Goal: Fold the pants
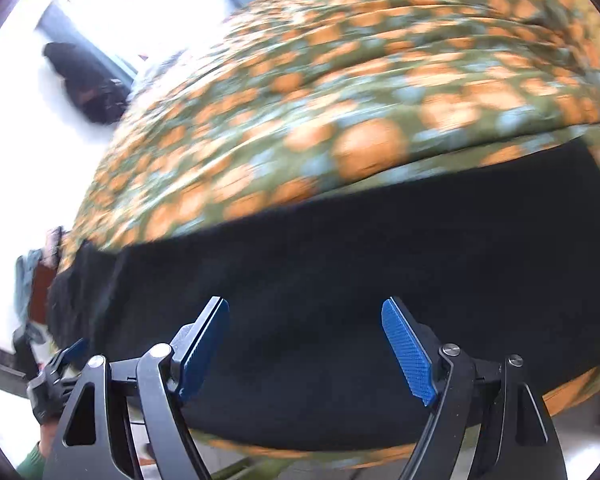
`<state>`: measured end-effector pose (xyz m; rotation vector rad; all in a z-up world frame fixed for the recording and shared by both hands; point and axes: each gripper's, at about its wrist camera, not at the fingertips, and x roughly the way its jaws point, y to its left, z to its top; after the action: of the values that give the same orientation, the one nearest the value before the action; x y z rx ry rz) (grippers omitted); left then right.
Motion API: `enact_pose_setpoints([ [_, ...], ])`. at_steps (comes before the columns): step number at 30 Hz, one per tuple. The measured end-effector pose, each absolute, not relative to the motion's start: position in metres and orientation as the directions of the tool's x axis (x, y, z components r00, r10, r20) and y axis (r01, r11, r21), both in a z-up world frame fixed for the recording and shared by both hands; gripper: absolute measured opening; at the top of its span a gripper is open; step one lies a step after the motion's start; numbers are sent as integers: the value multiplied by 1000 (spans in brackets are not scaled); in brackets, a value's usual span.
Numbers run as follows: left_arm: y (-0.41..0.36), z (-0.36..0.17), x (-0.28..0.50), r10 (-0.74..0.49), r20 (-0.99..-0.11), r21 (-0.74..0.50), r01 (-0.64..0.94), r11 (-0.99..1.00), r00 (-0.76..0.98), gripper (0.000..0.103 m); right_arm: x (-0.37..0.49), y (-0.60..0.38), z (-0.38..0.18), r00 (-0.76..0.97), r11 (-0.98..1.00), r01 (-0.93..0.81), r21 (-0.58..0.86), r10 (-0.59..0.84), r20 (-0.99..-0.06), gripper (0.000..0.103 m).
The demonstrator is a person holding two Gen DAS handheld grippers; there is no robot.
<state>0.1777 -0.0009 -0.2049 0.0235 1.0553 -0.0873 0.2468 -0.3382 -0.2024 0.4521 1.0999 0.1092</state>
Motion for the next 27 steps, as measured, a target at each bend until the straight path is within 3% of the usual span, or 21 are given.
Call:
enact_pose_setpoints([
  [4,-1,-205,177,-58,-869,-17,87,996,492,103,251,-413,-193,443,926,205,318,201,-873,79],
  [8,-1,-206,179,-43,-871,-3,83,997,489,103,233,-489,-167,514,917,278,287,110,-851,79],
  [14,5,-207,181,-28,-871,-1,55,999,490,103,225,-499,-176,495,910,66,410,327,-805,78],
  [20,8,-207,178,-25,-872,0,50,999,488,103,239,-491,-194,467,941,78,330,258,-846,78],
  [27,9,-208,179,-25,-870,-5,42,999,492,103,247,-498,-209,397,892,1,453,415,-818,68],
])
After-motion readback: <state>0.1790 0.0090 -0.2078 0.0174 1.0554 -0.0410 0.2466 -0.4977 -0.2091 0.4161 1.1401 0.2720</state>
